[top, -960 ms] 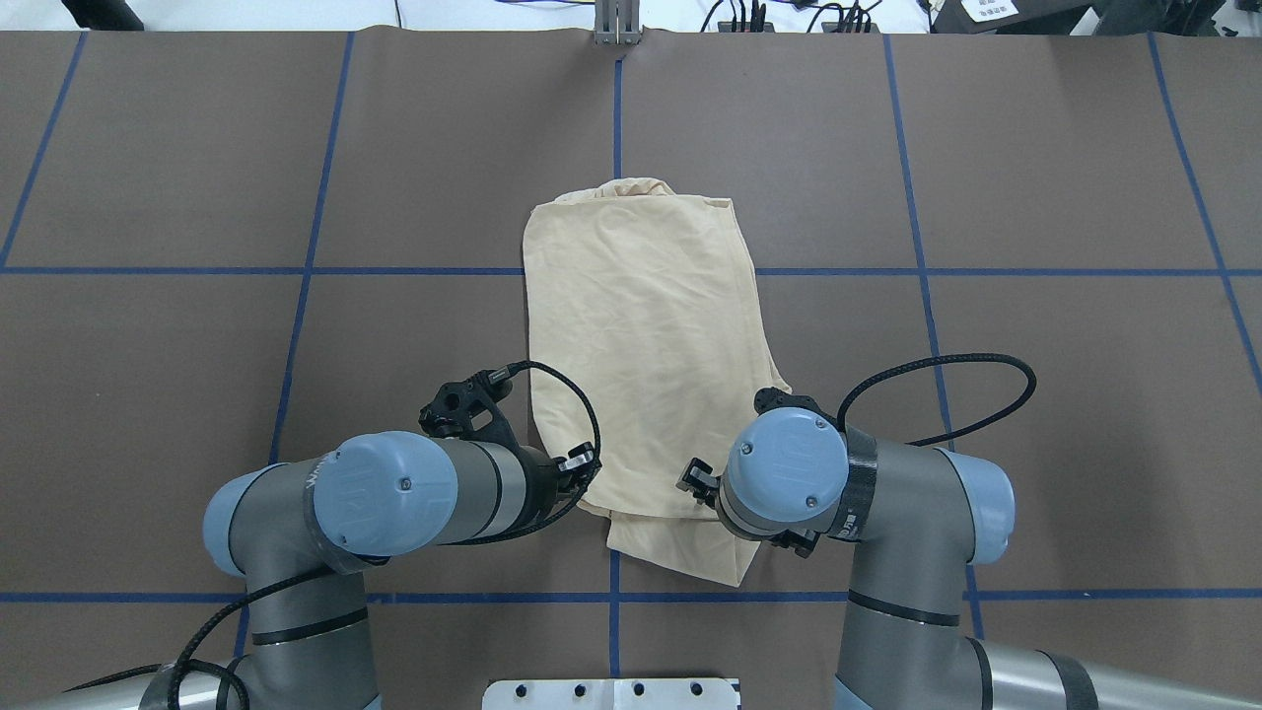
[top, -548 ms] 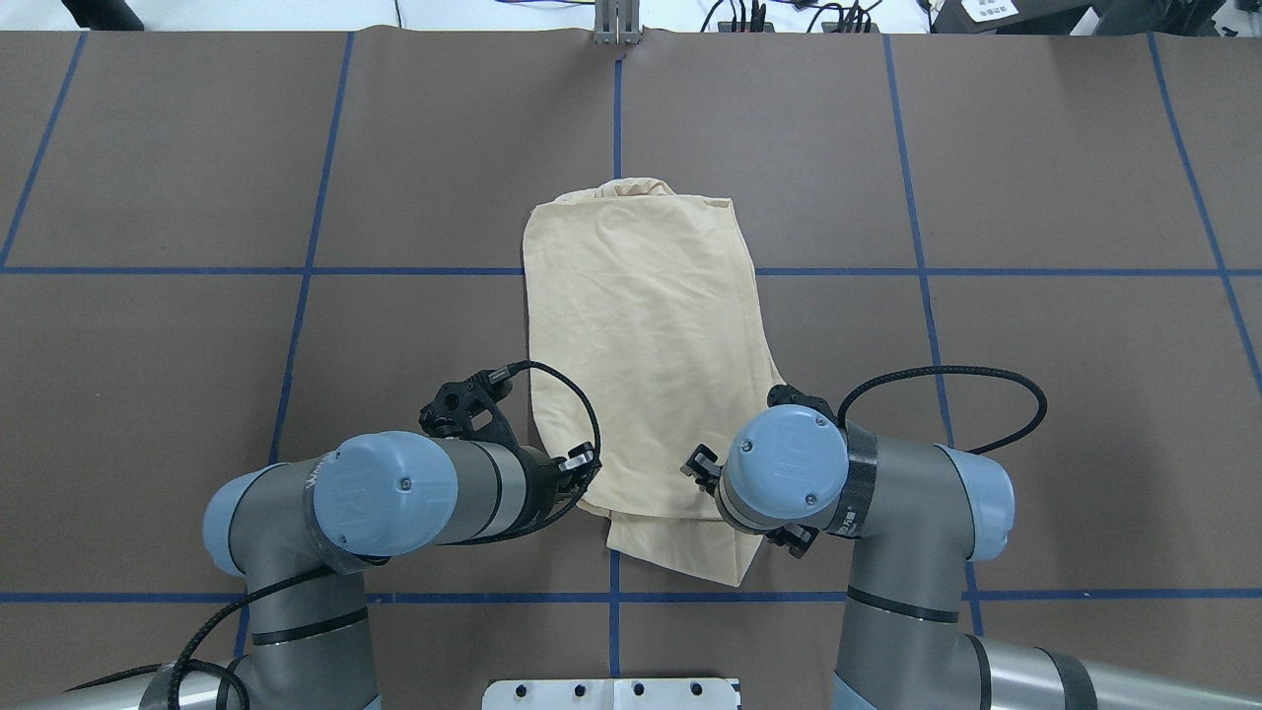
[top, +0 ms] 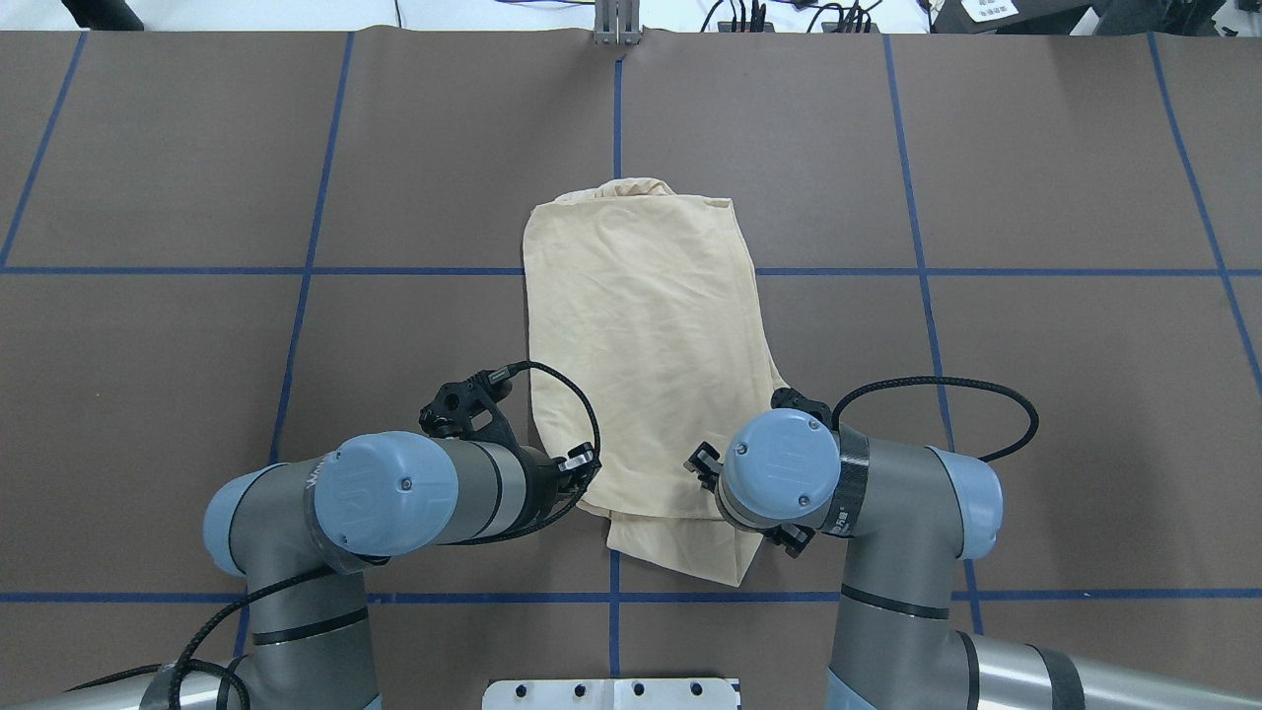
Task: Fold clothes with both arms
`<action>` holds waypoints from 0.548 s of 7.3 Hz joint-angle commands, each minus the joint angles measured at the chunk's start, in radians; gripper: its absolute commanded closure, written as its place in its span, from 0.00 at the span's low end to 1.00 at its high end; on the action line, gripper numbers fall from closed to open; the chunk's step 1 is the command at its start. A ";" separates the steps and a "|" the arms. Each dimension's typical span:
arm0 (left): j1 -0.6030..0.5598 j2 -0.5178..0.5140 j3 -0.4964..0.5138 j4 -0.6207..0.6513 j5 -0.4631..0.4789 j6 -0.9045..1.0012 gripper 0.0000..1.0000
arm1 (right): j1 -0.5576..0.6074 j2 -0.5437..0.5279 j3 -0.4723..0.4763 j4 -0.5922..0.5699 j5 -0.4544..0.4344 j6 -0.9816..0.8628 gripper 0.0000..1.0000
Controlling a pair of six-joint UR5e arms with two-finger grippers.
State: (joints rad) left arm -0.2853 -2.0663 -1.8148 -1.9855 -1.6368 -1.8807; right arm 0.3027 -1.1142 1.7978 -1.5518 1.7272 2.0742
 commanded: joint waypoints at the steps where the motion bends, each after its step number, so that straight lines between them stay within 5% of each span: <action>1: 0.000 0.002 0.000 -0.001 0.000 0.000 1.00 | 0.001 -0.001 0.002 0.006 0.003 0.001 0.01; 4: 0.000 0.000 0.002 -0.001 0.000 0.000 1.00 | 0.003 -0.007 0.009 0.006 0.005 0.001 0.01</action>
State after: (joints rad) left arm -0.2853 -2.0651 -1.8142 -1.9864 -1.6368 -1.8807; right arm 0.3046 -1.1178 1.8043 -1.5463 1.7315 2.0755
